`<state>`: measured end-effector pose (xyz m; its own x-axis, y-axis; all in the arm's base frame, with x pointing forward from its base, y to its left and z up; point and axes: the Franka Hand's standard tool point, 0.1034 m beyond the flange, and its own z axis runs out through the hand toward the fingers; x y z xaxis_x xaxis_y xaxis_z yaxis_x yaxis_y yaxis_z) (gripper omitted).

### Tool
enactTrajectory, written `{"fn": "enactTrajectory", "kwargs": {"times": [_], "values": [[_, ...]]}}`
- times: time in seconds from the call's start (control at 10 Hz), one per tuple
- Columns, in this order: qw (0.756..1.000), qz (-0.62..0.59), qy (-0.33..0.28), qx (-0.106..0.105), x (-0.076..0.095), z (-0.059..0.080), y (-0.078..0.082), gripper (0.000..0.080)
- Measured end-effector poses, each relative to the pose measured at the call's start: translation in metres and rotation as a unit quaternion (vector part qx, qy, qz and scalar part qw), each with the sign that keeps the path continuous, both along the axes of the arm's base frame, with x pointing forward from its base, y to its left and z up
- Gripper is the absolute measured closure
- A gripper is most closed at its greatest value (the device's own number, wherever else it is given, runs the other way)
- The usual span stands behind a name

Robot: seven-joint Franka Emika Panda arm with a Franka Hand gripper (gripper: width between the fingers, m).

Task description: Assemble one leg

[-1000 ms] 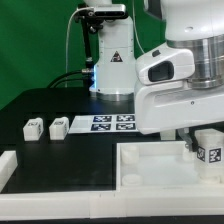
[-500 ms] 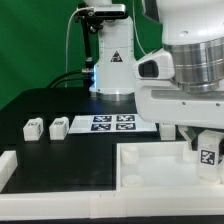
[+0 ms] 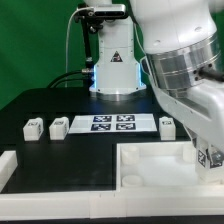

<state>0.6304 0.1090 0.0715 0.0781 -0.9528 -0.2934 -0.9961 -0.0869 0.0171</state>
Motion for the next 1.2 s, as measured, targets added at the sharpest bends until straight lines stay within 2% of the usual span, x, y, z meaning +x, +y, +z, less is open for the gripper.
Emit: {"fn": "enactTrajectory", "kwargs": {"times": [0.2,0.3,0.4,0.5,0.6,0.7,0.9,1.0,1.1,1.2], "values": [[1.000,0.000,0.000,0.000,-0.0001,-0.0001,0.0004,0.0503],[1.000,0.002,0.000,0.000,-0.0001,-0.0001,0.0005,0.0325],[0.999,0.032,-0.009,0.001,-0.0002,-0.0001,0.0005,0.0210],[0.995,0.098,-0.028,-0.002,0.0001,0.0005,0.0011,0.0210],[0.986,0.161,-0.040,-0.006,-0.0014,0.0018,0.0039,0.0162],[0.983,0.180,-0.046,-0.003,-0.0015,0.0006,0.0032,0.0153],[0.958,0.277,-0.074,0.002,-0.0015,0.0003,0.0017,0.0153],[0.931,0.353,-0.095,0.001,-0.0020,-0.0004,0.0015,0.0151],[0.891,0.438,-0.116,-0.011,-0.0031,-0.0021,0.0032,0.0151],[0.865,0.486,-0.122,-0.016,-0.0044,-0.0020,0.0064,0.0151]]}}
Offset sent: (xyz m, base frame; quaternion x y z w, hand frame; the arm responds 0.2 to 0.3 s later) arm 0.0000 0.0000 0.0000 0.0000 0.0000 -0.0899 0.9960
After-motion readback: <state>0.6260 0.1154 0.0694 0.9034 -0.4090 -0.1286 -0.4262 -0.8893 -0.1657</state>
